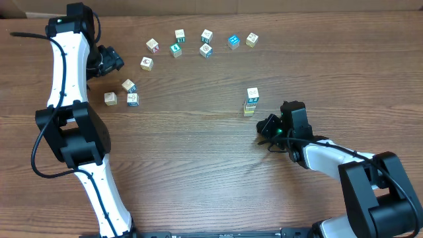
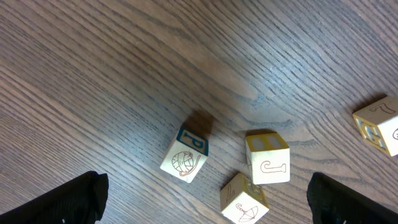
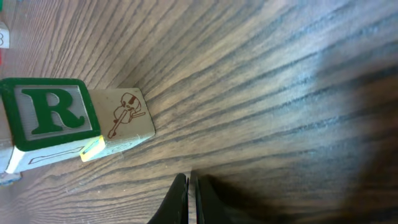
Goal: Form a tower
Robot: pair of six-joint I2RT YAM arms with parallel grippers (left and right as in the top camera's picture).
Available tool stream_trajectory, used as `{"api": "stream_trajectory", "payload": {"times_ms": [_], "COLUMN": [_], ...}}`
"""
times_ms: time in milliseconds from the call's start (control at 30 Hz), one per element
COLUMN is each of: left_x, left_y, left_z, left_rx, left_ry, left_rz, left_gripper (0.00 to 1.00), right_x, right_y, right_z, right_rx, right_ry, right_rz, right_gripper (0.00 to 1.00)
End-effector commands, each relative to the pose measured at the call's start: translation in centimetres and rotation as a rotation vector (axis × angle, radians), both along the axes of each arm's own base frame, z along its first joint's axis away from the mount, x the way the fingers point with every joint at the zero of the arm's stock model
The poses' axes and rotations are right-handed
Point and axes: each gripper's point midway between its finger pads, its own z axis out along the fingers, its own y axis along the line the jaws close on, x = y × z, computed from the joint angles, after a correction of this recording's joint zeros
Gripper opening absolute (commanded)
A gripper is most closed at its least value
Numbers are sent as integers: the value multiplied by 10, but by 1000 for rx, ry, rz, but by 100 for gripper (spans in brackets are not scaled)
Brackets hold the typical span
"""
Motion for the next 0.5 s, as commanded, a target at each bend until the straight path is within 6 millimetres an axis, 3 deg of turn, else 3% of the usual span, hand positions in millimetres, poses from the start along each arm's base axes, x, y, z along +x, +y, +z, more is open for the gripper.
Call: {"api": "stream_trajectory", "payload": {"times_ms": [0,167,333,433,467], "left_x": [4,4,4,4,4], "left_y": [-1,-1,-1,-1,-1], "left_z": [0,0,0,0,0], "left_rx": [8,9,8,9,9], "left_ry": [-3,-3,-3,-3,-3], "left_rz": [-27,-27,-27,-27,-27], "left_gripper": [100,100,100,100,99], "right_x": [9,13,19,17,17], "right_y": [-3,1,-2,-15,-22], "right_z": [13,21,54,64,67], "right_rx": [-24,-48,-206,-351,-409], "right_ry": [-60,-83,-95,-81,-69], "right_rz": [16,71,261,363,385], "right_gripper": [4,4,4,15,25]}}
